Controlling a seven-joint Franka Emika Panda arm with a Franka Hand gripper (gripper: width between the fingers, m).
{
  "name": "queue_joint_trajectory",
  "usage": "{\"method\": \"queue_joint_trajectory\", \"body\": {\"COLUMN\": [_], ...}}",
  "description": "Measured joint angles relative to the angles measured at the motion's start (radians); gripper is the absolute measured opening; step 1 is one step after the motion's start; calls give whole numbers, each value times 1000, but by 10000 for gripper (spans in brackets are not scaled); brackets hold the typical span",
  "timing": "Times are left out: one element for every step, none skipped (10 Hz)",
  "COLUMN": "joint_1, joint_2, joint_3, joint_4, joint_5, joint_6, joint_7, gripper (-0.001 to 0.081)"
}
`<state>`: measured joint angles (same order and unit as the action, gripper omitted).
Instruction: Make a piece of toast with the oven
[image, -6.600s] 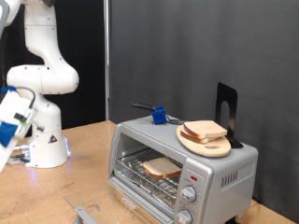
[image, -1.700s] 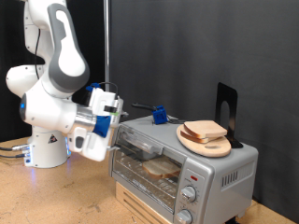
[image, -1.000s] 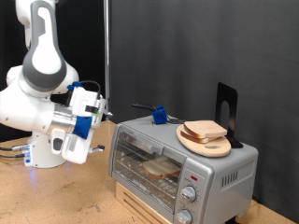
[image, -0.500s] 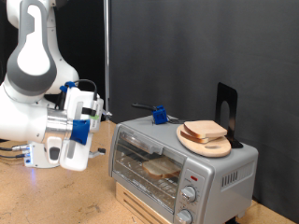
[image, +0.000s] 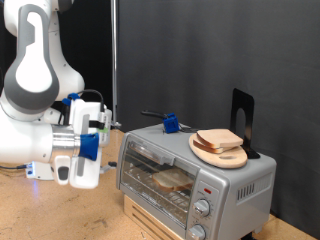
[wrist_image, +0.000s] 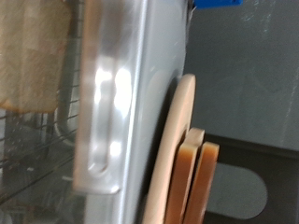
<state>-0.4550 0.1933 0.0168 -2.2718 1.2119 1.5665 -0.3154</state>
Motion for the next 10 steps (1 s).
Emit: {"method": "queue_joint_trajectory", "body": {"joint_1": [5, 9, 16, 27, 23, 13, 4, 5, 7, 10], "joint_2": [40, 73, 96, 107, 107, 113, 134, 170, 217, 258], "joint_3": [7, 15, 26, 33, 32, 29, 26, 28, 35, 41], "joint_4": [38, 68, 87, 92, 92, 103, 133, 180, 233, 276], "joint_5": [16, 59, 141, 195, 156, 90, 38, 19, 17, 37], "joint_6": [15, 55, 139, 198, 154, 64, -12, -47, -58, -46], "joint_7": [16, 42, 50, 50, 50, 65, 93, 122, 150, 159], "gripper": [800, 800, 800, 800, 800, 800, 800, 800, 800, 800]}}
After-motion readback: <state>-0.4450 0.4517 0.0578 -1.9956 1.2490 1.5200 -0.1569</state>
